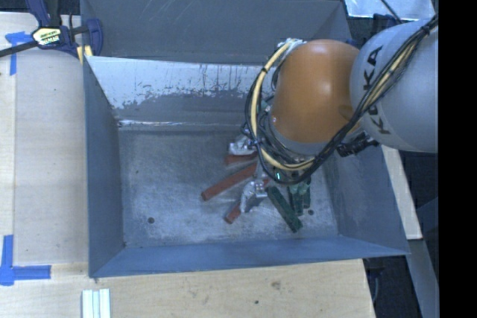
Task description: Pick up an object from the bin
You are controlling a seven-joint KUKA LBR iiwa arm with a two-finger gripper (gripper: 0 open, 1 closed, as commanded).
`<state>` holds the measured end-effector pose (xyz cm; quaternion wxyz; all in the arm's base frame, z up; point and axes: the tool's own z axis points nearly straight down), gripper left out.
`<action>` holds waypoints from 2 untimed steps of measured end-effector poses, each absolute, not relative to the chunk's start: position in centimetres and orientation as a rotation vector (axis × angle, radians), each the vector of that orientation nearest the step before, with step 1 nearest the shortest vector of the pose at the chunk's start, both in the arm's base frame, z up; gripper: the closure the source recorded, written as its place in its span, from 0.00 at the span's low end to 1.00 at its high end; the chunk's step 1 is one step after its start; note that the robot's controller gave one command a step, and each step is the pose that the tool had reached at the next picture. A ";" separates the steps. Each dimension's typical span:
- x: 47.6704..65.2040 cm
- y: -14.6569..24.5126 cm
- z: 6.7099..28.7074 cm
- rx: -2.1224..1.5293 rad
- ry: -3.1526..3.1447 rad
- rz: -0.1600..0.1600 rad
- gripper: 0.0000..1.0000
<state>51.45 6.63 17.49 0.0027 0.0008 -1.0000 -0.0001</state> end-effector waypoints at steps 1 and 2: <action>51.6 6.6 17.9 0.000 -3.144 -0.001 0.00; 57.5 6.5 8.3 0.103 -3.145 -0.004 1.00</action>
Offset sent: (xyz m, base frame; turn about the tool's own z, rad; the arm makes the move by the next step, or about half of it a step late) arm 0.0574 -0.0023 -0.0993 -0.0632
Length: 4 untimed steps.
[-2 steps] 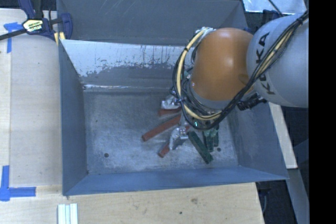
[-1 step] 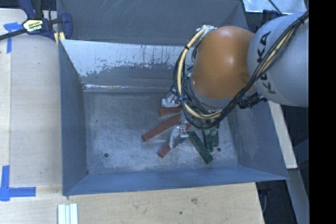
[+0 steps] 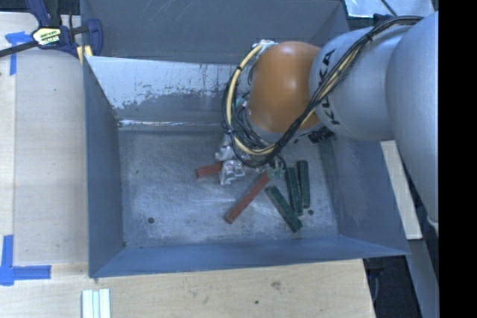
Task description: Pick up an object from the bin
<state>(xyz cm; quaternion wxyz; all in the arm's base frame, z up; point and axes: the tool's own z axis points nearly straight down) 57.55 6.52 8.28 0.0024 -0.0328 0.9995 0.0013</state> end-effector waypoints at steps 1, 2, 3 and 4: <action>57.5 6.5 8.3 -0.103 3.135 0.004 1.00; 58.5 6.5 11.3 -0.061 3.137 0.002 1.00; 58.6 6.5 14.4 -0.050 3.138 0.001 0.00; 58.1 6.5 12.5 -0.045 3.141 0.000 1.00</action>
Offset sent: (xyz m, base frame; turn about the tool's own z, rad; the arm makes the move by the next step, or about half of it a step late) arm 0.0111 0.0004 0.0383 0.0335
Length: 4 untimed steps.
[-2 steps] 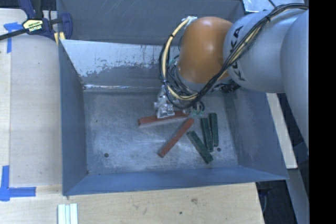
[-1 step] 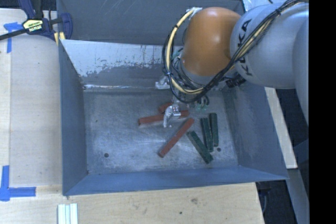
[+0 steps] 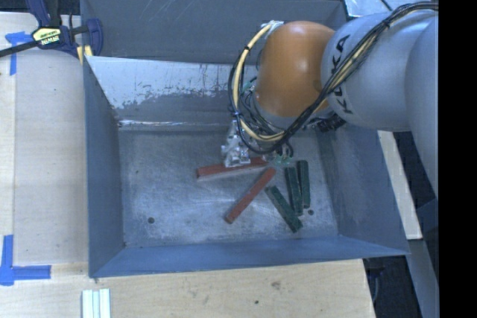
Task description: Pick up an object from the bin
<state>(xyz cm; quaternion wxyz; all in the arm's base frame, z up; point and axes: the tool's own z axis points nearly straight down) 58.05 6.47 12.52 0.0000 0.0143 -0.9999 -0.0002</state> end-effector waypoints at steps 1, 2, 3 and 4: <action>57.8 6.5 11.9 0.041 -3.140 0.000 0.00; 57.8 6.5 11.9 0.041 -3.140 0.000 0.00; 58.1 5.9 8.0 -0.021 -3.169 -0.006 1.00; 58.1 5.9 8.0 -0.021 -3.169 -0.006 1.00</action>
Offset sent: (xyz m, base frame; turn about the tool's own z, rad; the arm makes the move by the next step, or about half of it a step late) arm 0.0000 0.0000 0.0000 0.0000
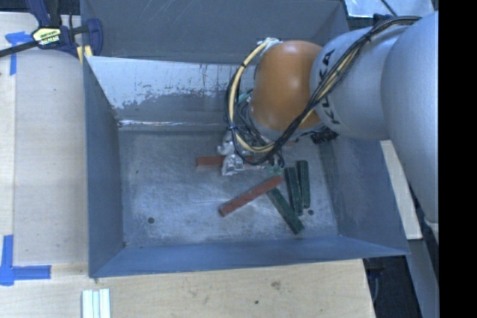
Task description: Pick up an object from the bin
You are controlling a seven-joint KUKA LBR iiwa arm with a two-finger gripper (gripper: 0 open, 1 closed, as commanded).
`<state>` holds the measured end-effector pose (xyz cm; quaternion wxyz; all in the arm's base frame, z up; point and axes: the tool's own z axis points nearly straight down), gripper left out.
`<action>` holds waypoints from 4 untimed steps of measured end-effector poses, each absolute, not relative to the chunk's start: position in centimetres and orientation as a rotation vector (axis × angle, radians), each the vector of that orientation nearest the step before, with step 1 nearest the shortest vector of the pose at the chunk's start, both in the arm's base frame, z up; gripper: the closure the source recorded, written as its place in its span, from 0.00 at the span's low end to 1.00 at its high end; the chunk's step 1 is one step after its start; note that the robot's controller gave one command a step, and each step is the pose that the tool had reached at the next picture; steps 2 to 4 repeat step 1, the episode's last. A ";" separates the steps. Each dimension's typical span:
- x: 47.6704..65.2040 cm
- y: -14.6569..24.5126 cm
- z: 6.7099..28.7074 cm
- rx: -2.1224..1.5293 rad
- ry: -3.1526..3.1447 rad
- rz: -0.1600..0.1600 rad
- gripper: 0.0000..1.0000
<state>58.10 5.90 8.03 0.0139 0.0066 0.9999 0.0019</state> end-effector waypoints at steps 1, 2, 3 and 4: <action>57.4 4.8 23.6 -0.022 3.134 0.000 1.00; 57.4 4.8 23.6 -0.022 3.134 0.000 1.00; 57.4 4.8 23.6 -0.022 3.134 0.000 1.00; 57.4 4.8 23.6 -0.022 3.134 0.000 1.00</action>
Offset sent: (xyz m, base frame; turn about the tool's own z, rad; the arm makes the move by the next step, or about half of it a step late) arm 0.0000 0.0000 0.0000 0.0000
